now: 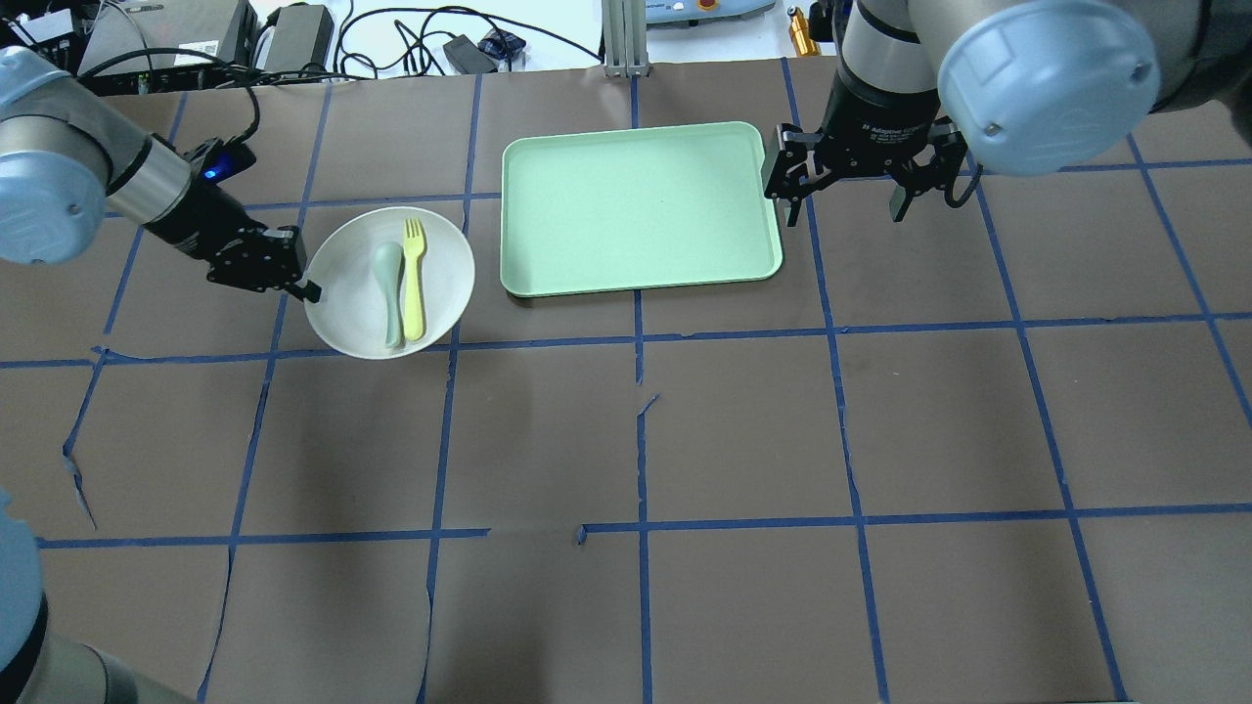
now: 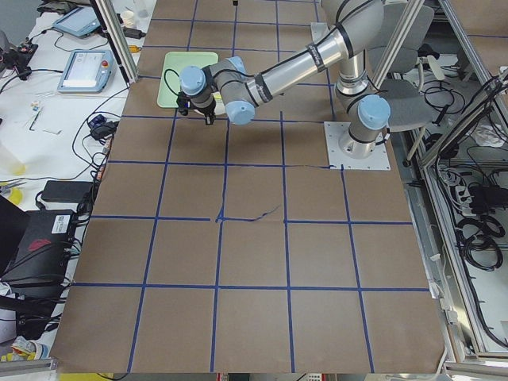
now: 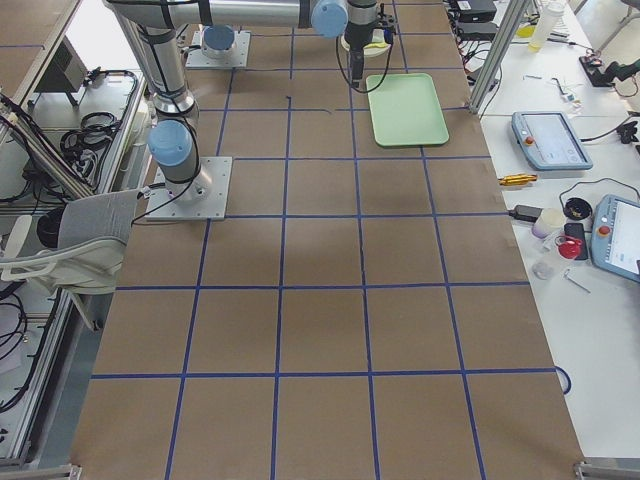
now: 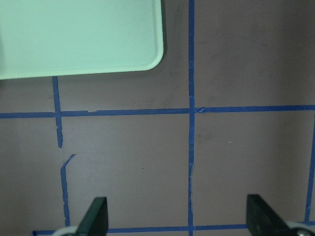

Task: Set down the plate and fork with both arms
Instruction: 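Slide the plate with the left gripper onto the mint-green tray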

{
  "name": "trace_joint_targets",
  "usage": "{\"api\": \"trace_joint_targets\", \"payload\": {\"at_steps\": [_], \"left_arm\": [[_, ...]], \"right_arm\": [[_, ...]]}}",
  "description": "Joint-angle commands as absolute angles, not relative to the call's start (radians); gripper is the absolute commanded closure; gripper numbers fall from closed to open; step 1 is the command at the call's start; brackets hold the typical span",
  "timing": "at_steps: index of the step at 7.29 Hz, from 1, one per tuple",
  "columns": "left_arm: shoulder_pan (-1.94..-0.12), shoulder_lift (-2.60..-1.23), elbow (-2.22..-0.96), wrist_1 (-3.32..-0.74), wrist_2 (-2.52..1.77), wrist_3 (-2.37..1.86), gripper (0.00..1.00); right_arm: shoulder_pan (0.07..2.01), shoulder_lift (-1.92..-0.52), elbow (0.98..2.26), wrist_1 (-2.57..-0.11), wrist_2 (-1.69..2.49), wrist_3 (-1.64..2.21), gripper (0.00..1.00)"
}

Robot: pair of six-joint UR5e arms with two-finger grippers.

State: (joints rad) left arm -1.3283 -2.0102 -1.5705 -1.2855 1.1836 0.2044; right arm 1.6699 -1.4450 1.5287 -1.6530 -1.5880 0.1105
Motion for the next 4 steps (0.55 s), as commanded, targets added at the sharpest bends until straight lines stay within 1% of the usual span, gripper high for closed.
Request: {"api": "trace_joint_targets", "payload": {"at_steps": [1, 2, 3, 4], "left_arm": [[-1.478, -2.176, -1.394, -1.22, 1.144, 0.092, 1.0], [-1.526, -2.228, -1.344, -1.188, 1.144, 0.059, 1.0], [-1.57, -2.285, -1.33, -1.125, 1.144, 0.052, 1.0], [-1.592, -2.31, -1.328, -1.096, 1.146, 0.043, 1.0]], "right_arm": [[1.669, -1.445, 1.525, -1.657, -1.586, 0.106, 0.0], [1.669, -1.445, 1.528, -1.661, -1.586, 0.106, 0.0], [1.669, -1.445, 1.525, -1.661, -1.585, 0.106, 0.0], [1.669, -1.445, 1.526, -1.661, -1.585, 0.106, 0.0]]}}
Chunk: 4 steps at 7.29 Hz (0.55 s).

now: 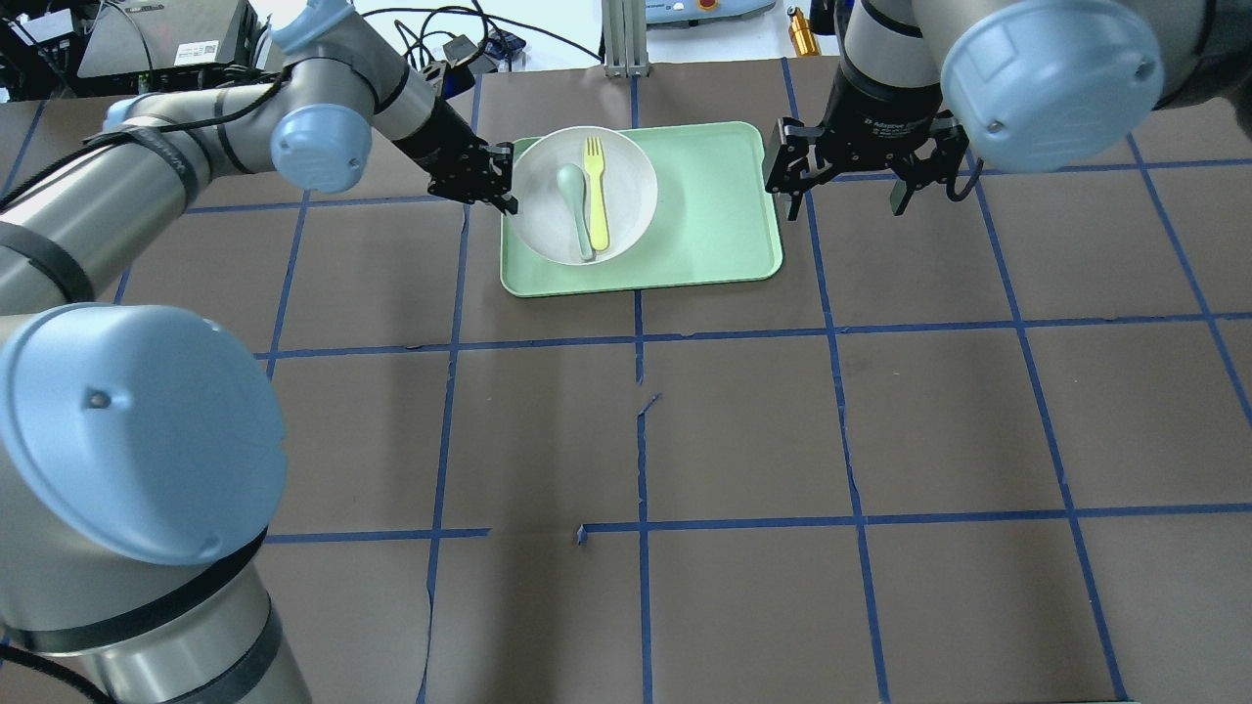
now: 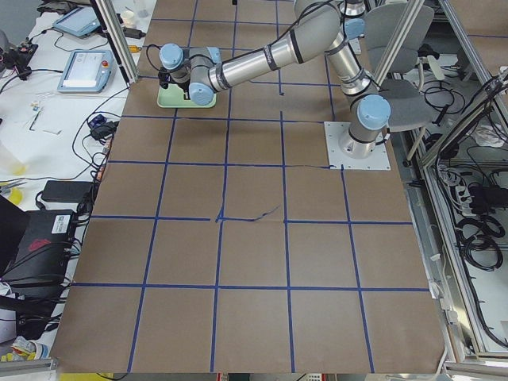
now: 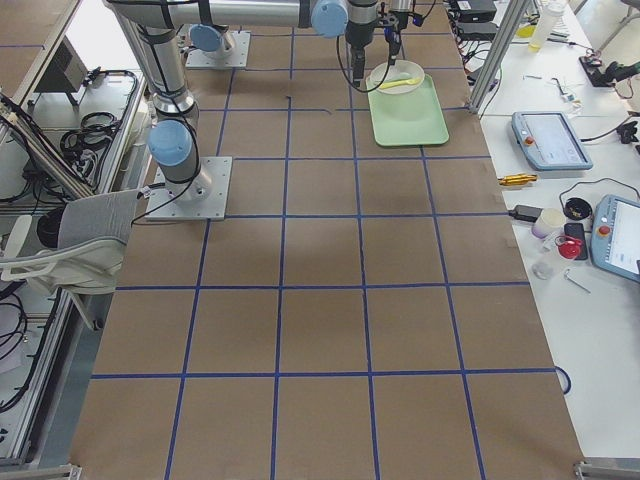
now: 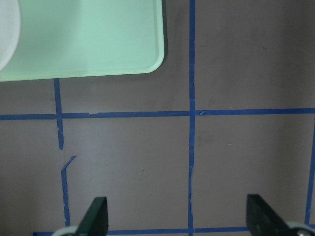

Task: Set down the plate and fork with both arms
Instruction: 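Slide the plate with the left gripper onto the mint-green tray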

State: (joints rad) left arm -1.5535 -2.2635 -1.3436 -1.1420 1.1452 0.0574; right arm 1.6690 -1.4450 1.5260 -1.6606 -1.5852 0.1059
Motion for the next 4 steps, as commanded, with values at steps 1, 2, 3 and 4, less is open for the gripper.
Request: {"api": "trace_joint_targets", "payload": {"at_steps": [1, 2, 3, 4], "left_arm": [[-1.601, -2.321, -1.328, -1.082, 1.149, 0.057, 1.0], [-1.606, -2.321, -1.328, -1.08, 1.149, 0.058, 1.0], [-1.608, -2.324, -1.328, -1.08, 1.149, 0.06, 1.0], [-1.615, -2.33, -1.328, -1.074, 1.15, 0.058, 1.0]], "right_arm": [[1.669, -1.445, 1.525, -1.661, -1.585, 0.106, 0.0], [1.669, -1.445, 1.523, -1.661, -1.585, 0.106, 0.0], [1.669, -1.445, 1.523, -1.663, -1.585, 0.107, 0.0], [1.669, -1.445, 1.523, -1.663, -1.585, 0.107, 0.0]]}}
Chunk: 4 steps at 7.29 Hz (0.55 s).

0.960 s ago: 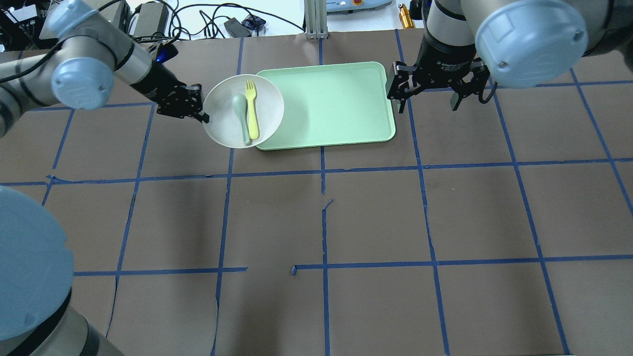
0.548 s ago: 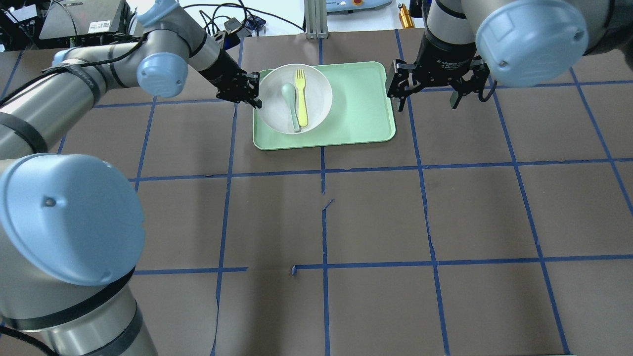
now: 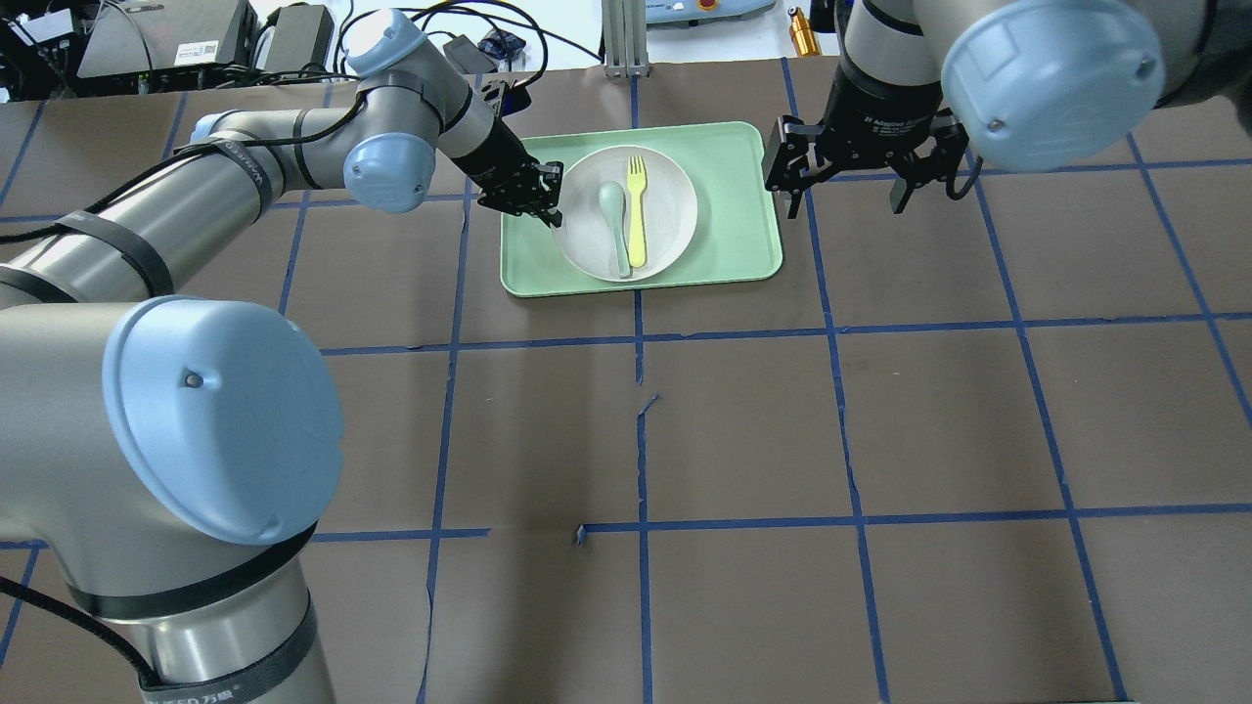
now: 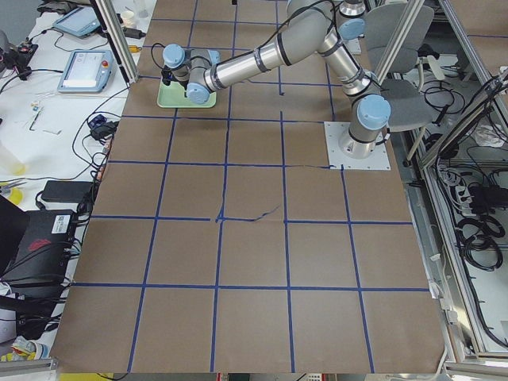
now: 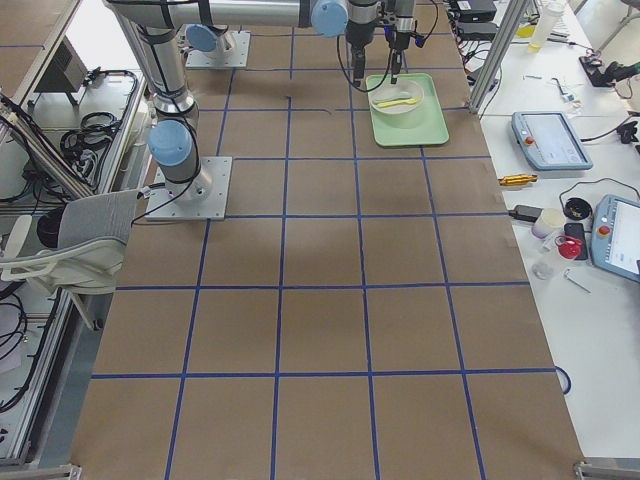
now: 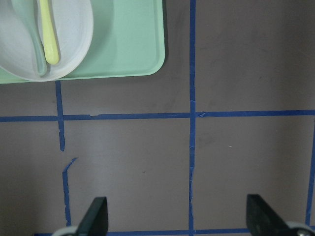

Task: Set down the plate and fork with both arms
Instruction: 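Slide the plate with the left gripper onto the mint-green tray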

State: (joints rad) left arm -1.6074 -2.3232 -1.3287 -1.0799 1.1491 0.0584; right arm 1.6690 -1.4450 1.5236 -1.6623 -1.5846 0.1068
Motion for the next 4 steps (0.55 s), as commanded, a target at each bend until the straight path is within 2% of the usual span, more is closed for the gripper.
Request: {"api": "trace_joint_targets", "payload": {"at_steps": [1, 2, 3, 4], "left_arm": [[-1.62, -2.338, -1.328, -1.036, 1.15, 0.058, 0.96], [-1.624, -2.338, -1.328, -1.031, 1.152, 0.052, 0.28], [-1.628, -2.338, -1.328, -1.007, 1.155, 0.052, 0.02], [-1.628, -2.313, -1.328, -1.0, 1.161, 0.045, 0.0]], "right_arm": [[1.669, -1.445, 1.52, -1.663, -1.583, 0.107, 0.0], [1.669, -1.445, 1.52, -1.678, -1.585, 0.106, 0.0], [1.669, -1.439, 1.52, -1.724, -1.585, 0.104, 0.0], [1.67, -1.412, 1.511, -1.771, -1.583, 0.097, 0.0]]}}
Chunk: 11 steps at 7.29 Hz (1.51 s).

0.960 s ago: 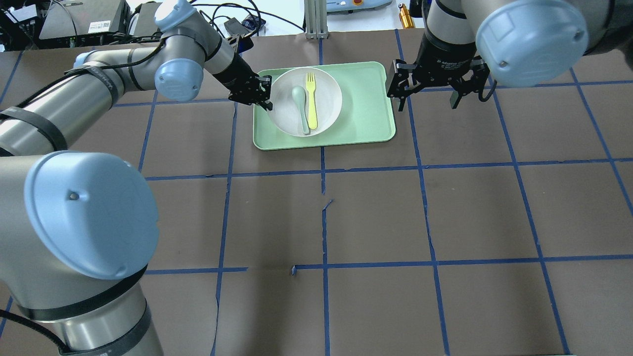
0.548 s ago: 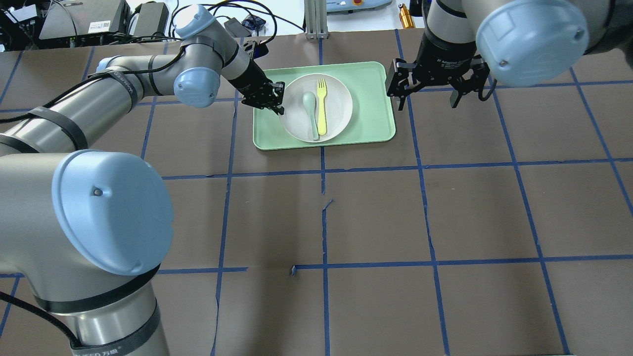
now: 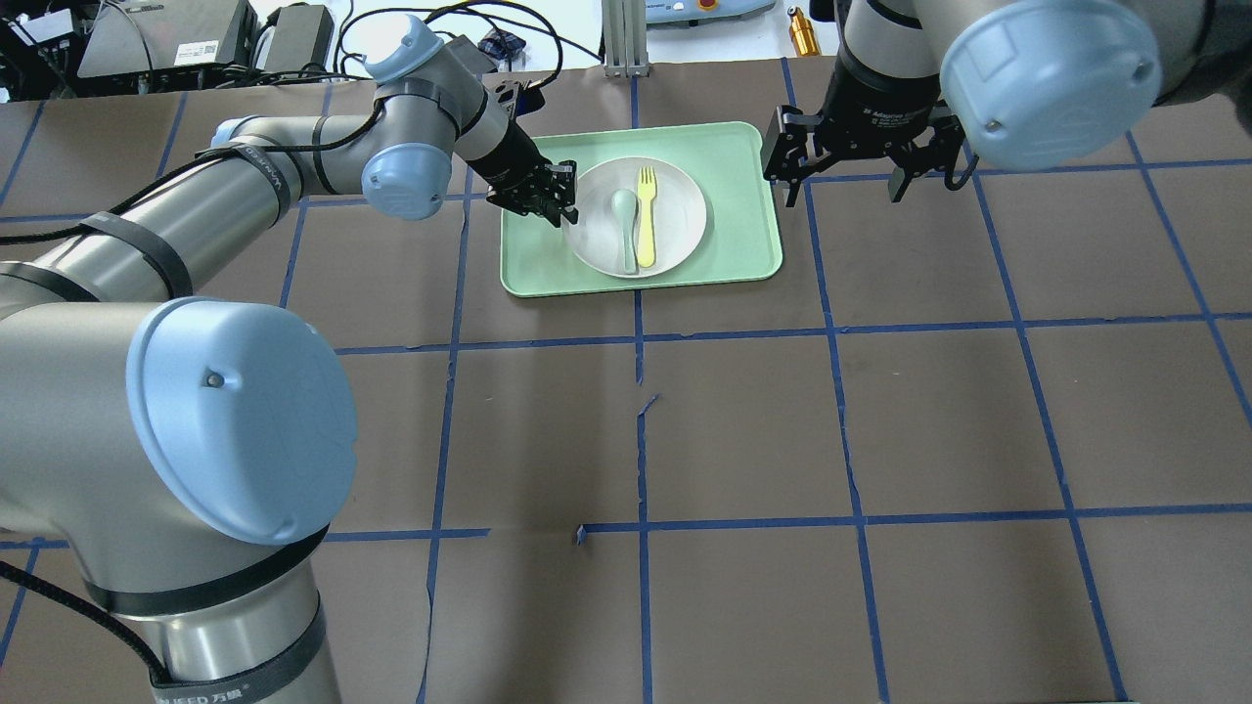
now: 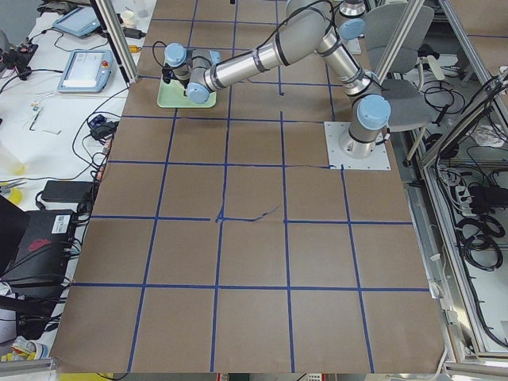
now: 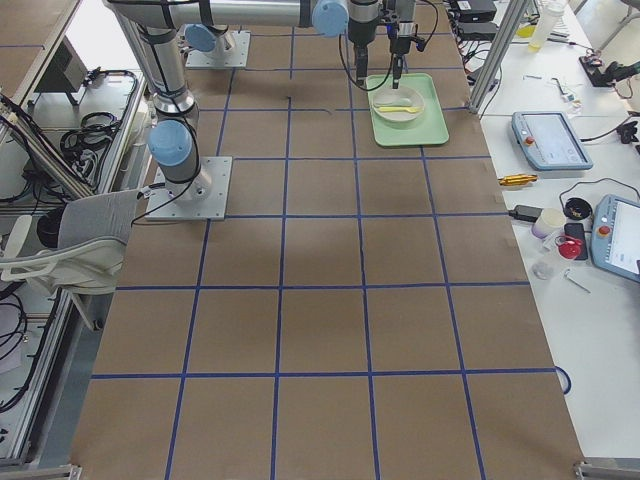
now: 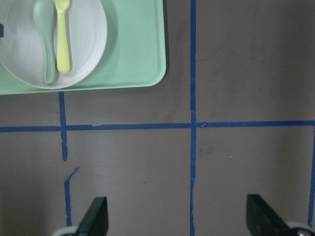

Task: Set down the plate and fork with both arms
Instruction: 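Release the plate and lift the left gripper while the right gripper moves over the plate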

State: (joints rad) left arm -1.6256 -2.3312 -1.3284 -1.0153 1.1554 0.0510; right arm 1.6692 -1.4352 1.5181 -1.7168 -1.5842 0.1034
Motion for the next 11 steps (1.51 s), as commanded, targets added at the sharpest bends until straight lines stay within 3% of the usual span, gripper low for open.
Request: {"api": "trace_joint_targets", "payload": {"at_steps": [1, 6, 9, 10, 11], "left_arm": [[-1.628, -2.271, -1.336, -1.032, 1.216, 0.041, 0.0], [-1.553, -2.053, -1.424, -1.236, 1.42, 0.06, 0.0], [-1.54, -1.979, -1.427, -1.316, 1.422, 0.061, 0.0], [-1.539, -1.977, -1.427, -1.316, 1.422, 0.06, 0.0], [-1.539, -1.979, -1.428, -1.315, 1.443, 0.06, 0.0]], "right_arm": [[1.671, -1.381, 1.493, -1.788, -1.577, 0.095, 0.0], [1.71, -1.076, 1.381, -2.03, -1.551, 0.11, 0.0], [1.753, -0.93, 1.246, -2.052, -1.551, 0.11, 0.21], [1.773, -0.895, 1.215, -2.052, -1.548, 0.123, 0.38], [1.801, -0.844, 1.192, -2.071, -1.543, 0.152, 0.39]]}}
